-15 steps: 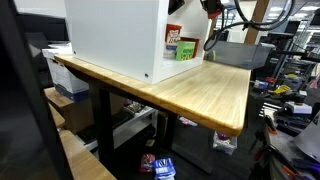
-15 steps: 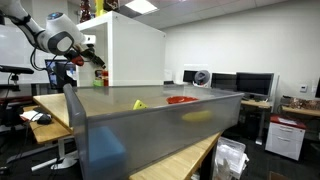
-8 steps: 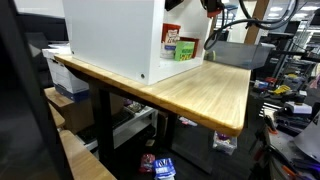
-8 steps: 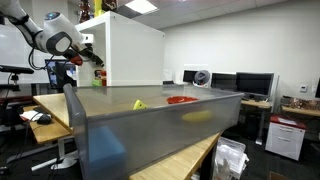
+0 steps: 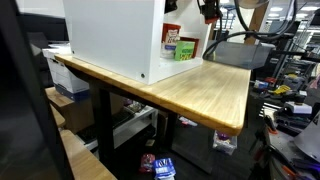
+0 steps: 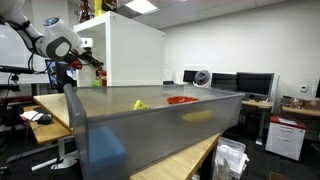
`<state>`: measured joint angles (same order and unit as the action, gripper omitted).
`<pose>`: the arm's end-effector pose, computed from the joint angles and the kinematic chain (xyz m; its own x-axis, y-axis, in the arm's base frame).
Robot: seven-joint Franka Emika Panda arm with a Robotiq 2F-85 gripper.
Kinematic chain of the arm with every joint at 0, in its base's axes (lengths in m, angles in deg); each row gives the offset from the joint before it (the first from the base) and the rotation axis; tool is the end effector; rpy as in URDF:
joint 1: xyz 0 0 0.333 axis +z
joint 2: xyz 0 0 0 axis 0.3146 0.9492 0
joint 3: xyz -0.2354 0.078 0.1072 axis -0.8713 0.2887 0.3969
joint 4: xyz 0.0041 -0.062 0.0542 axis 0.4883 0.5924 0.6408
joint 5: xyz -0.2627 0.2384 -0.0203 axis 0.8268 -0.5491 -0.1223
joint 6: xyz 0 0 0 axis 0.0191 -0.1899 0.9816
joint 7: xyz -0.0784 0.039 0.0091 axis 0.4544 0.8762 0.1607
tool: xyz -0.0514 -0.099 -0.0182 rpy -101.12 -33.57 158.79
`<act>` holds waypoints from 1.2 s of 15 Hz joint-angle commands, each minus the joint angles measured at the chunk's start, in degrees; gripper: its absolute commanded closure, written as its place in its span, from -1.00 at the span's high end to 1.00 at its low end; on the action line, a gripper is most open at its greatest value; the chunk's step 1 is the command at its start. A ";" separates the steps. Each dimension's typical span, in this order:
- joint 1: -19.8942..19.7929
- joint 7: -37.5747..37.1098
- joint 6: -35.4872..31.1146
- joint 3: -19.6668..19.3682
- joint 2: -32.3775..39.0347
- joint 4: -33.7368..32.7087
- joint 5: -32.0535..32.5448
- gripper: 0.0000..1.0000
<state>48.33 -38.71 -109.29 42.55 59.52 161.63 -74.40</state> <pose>0.4532 0.2085 0.4536 0.5975 -0.1861 0.7799 0.1821 -0.9158 -0.3581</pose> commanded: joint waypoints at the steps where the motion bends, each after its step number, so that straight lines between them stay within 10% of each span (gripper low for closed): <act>1: -7.80 -0.50 -4.08 6.04 2.81 0.29 2.05 0.43; 6: -9.98 8.68 -7.20 9.39 3.21 0.71 -7.39 0.97; 10: -12.70 15.83 -5.78 12.09 1.82 0.21 -14.31 0.98; 11: -13.72 18.40 -5.78 13.32 1.56 0.08 -16.74 0.50; 18: -18.72 26.83 -5.77 19.96 -0.31 0.55 -25.65 -0.06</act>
<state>31.89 -16.34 -115.06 59.18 60.64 161.01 -96.03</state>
